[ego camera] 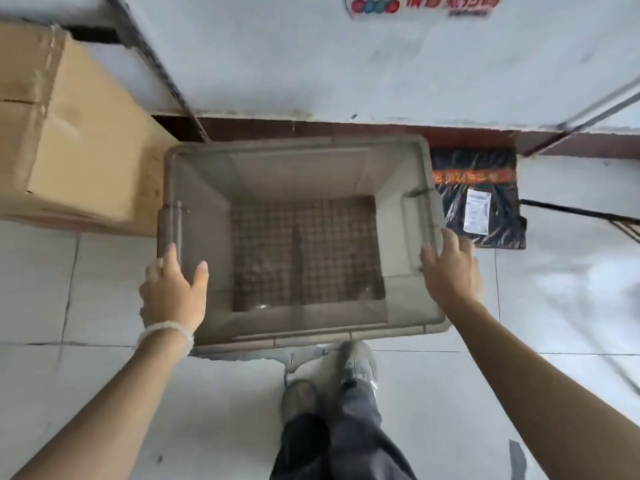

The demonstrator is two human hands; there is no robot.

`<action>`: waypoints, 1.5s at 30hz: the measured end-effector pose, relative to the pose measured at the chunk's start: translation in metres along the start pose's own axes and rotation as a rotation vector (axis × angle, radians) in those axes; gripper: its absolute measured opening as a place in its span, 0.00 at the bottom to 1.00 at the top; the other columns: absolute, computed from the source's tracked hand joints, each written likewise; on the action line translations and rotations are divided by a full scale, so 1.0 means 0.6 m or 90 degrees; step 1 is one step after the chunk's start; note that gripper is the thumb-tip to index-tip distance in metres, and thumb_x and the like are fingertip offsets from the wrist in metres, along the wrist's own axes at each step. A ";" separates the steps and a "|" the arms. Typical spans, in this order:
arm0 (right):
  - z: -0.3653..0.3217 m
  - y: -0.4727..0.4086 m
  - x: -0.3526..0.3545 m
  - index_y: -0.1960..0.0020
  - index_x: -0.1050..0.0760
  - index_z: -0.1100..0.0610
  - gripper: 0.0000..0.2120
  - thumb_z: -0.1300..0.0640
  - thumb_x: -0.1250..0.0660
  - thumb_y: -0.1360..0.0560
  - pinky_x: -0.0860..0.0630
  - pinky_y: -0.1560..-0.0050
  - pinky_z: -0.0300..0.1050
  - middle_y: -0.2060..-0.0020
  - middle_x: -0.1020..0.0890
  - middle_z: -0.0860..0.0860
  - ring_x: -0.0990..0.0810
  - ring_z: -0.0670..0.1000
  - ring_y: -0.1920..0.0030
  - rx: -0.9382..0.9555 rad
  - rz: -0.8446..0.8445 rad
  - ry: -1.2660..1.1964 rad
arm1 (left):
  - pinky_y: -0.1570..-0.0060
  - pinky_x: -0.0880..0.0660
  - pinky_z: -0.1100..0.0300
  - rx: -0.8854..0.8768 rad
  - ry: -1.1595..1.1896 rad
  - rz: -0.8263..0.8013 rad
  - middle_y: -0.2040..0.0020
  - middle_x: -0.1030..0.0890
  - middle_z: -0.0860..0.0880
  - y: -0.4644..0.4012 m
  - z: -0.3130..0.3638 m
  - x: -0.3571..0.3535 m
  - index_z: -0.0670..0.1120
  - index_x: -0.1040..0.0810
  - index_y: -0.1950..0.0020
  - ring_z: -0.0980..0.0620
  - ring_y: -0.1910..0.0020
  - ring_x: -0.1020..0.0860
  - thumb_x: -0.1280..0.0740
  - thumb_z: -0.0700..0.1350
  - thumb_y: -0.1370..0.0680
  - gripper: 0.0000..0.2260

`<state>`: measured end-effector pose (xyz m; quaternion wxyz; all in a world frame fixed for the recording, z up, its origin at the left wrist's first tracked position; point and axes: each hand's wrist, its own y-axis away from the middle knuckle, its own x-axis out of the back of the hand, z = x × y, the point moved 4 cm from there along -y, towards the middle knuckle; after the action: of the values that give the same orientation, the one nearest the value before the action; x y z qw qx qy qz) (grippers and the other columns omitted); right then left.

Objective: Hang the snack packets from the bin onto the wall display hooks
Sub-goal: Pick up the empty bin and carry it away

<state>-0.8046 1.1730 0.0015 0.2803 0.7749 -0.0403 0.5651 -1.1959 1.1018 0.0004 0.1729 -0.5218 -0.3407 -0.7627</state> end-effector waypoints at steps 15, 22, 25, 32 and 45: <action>0.034 -0.094 -0.084 0.30 0.44 0.42 0.25 0.51 0.39 0.23 0.30 0.58 0.51 0.45 0.28 0.58 0.24 0.61 0.53 -0.066 0.103 -0.098 | 0.49 0.30 0.38 0.205 0.034 0.046 0.38 0.33 0.36 -0.065 -0.044 -0.089 0.58 0.51 0.26 0.32 0.45 0.28 0.45 0.56 0.20 0.25; 0.071 -0.016 0.027 0.31 0.42 0.40 0.24 0.50 0.38 0.24 0.27 0.53 0.53 0.45 0.26 0.58 0.24 0.61 0.52 -0.084 0.113 -0.137 | 0.51 0.29 0.39 0.230 0.060 0.027 0.38 0.31 0.37 0.022 -0.029 -0.014 0.57 0.48 0.27 0.32 0.47 0.27 0.46 0.56 0.20 0.23; 0.089 0.039 0.102 0.32 0.41 0.40 0.24 0.50 0.37 0.25 0.26 0.53 0.54 0.47 0.26 0.58 0.24 0.60 0.52 -0.108 0.136 -0.170 | 0.47 0.29 0.39 0.198 0.079 0.021 0.39 0.29 0.38 0.063 -0.008 0.056 0.57 0.46 0.27 0.33 0.47 0.26 0.45 0.57 0.21 0.23; 0.169 0.224 0.305 0.33 0.39 0.41 0.24 0.50 0.36 0.27 0.29 0.53 0.51 0.47 0.24 0.57 0.24 0.60 0.49 -0.202 0.200 -0.250 | 0.50 0.29 0.44 0.034 0.141 0.019 0.40 0.26 0.40 0.160 0.077 0.235 0.55 0.40 0.29 0.36 0.46 0.26 0.41 0.56 0.23 0.23; 0.462 0.676 0.523 0.33 0.36 0.45 0.25 0.51 0.34 0.28 0.28 0.50 0.55 0.47 0.22 0.59 0.25 0.62 0.47 -0.491 0.410 -0.344 | 0.47 0.29 0.44 -0.366 0.175 -0.121 0.40 0.23 0.41 0.477 0.294 0.356 0.52 0.35 0.30 0.35 0.43 0.27 0.37 0.53 0.23 0.22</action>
<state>-0.6097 0.7794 0.3845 0.3359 0.6823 -0.5481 0.3482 -0.9834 1.0424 0.3322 -0.0091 -0.4075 -0.1325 -0.9035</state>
